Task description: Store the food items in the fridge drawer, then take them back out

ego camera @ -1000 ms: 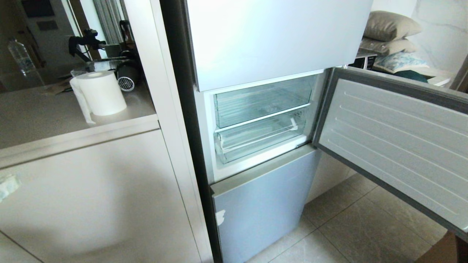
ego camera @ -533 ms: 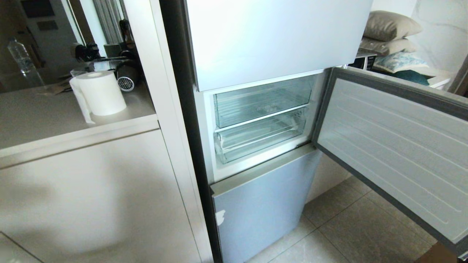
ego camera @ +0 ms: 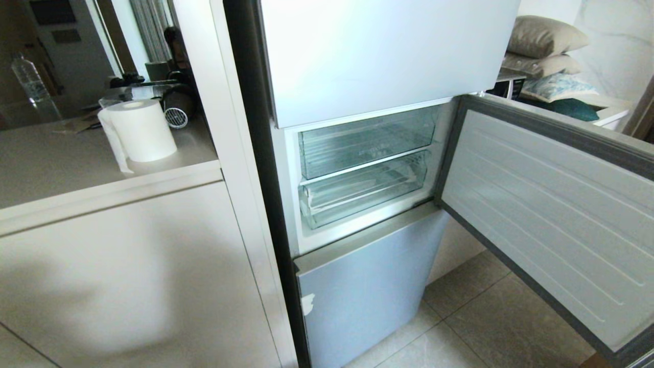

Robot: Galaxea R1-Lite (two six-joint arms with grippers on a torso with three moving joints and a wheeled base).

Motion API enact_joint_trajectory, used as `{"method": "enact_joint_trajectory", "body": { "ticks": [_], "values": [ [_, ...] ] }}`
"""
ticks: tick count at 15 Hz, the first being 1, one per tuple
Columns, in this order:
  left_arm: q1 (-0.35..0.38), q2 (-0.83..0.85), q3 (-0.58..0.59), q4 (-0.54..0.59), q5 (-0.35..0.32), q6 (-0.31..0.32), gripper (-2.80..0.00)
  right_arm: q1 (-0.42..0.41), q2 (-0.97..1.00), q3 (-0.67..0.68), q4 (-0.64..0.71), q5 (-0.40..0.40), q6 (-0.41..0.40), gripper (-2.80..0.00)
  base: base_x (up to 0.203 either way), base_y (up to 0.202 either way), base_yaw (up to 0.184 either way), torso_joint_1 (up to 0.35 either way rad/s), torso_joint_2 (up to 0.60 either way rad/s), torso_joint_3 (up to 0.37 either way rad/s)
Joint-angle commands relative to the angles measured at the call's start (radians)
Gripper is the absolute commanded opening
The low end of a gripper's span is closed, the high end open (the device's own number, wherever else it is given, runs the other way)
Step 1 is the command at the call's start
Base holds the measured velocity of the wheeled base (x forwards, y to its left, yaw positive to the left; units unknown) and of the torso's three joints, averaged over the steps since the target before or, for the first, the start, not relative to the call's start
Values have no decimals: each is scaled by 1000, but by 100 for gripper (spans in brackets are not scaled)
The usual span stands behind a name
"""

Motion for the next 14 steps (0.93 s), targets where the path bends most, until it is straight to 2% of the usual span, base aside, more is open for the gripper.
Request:
{"method": "enact_joint_trajectory", "body": {
  "ticks": [1, 2, 5, 6, 9, 11, 14],
  "values": [
    [7, -117, 13, -4, -10, 34, -280, 8, 240, -83, -7, 4, 51, -280, 0, 0, 0, 0, 0, 0],
    [8, -113, 18, -7, -6, 32, -280, 10, 326, -100, -33, 6, 65, -280, 0, 0, 0, 0, 0, 0],
    [8, -113, 17, -8, 41, -88, -280, 11, 527, -127, -183, 5, 82, -280, 0, 0, 0, 0, 0, 0],
    [8, -113, 17, -9, 47, -108, -280, 10, 579, -146, -222, 3, 83, -280, 0, 0, 0, 0, 0, 0],
    [8, -113, 18, -9, 47, -108, -280, 2, 685, -221, -264, -14, 88, -280, 0, 0, 0, 0, 0, 0],
    [8, -113, 17, -9, 47, -107, -280, -13, 752, -268, -286, -58, 95, -280, 0, 0, 0, 0, 0, 0],
    [8, -113, 17, -9, 47, -108, -280, -55, 875, -291, -391, -100, 95, -280, 0, 0, 0, 0, 0, 0]
  ]
}}
